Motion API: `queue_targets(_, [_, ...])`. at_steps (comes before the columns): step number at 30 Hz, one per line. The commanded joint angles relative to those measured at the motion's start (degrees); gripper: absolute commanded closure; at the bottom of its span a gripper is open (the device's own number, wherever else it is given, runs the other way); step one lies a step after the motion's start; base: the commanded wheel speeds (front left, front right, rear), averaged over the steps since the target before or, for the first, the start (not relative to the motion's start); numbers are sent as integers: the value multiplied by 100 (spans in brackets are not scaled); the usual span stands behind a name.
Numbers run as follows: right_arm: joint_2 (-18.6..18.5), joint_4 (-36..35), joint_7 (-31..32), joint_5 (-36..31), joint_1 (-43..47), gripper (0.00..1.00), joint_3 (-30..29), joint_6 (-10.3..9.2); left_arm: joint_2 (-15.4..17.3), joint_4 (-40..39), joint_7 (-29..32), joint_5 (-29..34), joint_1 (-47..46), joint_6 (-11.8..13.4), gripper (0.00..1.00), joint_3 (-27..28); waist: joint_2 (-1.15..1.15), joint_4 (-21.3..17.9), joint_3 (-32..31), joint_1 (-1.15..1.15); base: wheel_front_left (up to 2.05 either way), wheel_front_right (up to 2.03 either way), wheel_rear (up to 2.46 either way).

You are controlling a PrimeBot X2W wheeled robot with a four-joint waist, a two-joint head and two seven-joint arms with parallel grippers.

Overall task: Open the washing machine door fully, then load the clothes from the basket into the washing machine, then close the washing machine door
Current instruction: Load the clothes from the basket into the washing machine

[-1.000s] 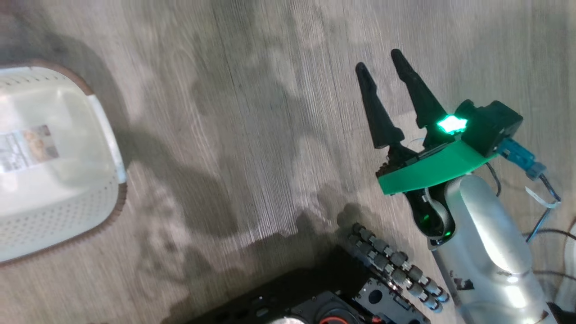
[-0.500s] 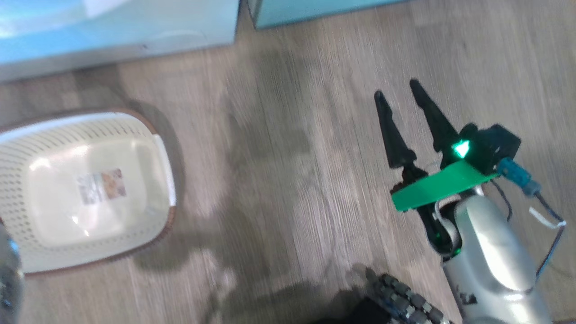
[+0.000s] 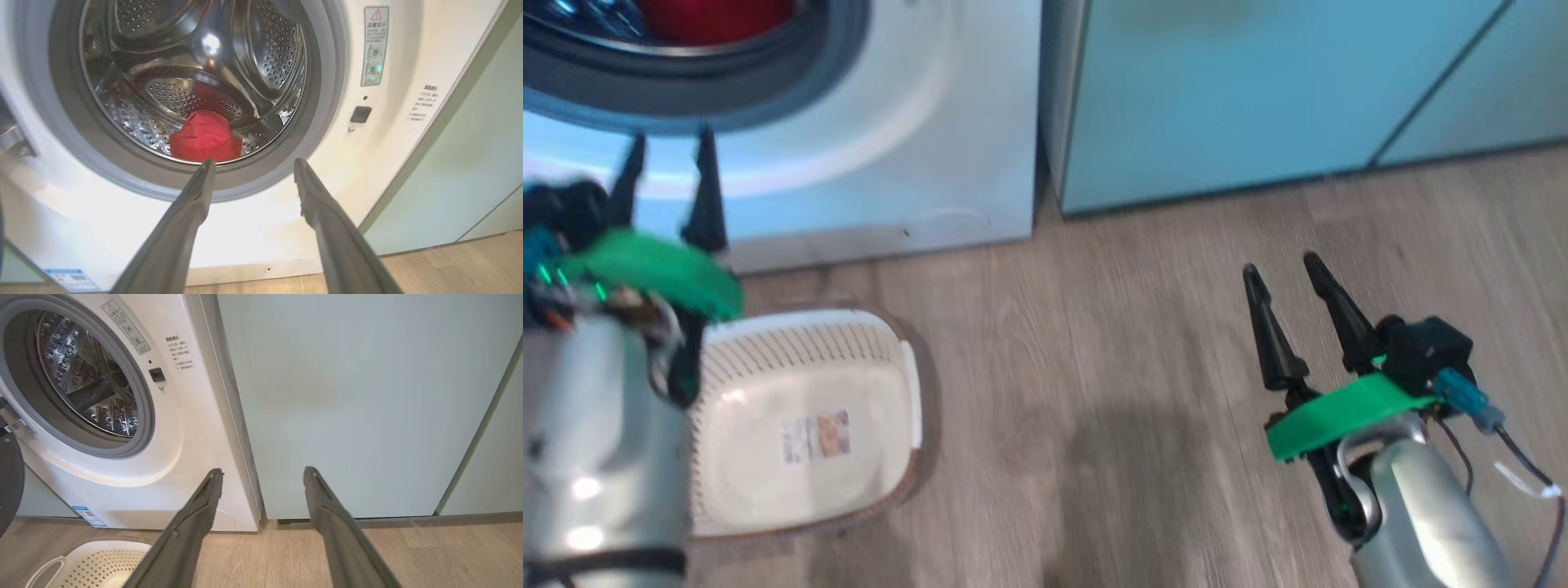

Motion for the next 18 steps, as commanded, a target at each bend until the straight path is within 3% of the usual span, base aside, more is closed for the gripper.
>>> queue_targets(1, [15, -131, -37, -85, 82, 0, 58, 0, 47, -389, -26, -11, 214, -5, 0, 241, -1, 308, -634, 1, 0, 0, 0])
queue_targets(10, [15, -146, -37, -29, 439, 0, -4, 0, -581, -1594, -26, 405, 1817, 100, 0, 409, -1, 619, -1245, 1, 0, 0, 0])
queue_targets(18, [15, -329, -37, -3, 636, 0, -73, 0, -857, -2538, -26, 706, 2707, 220, 0, 383, -1, 778, -1360, 1, 0, 0, 0])
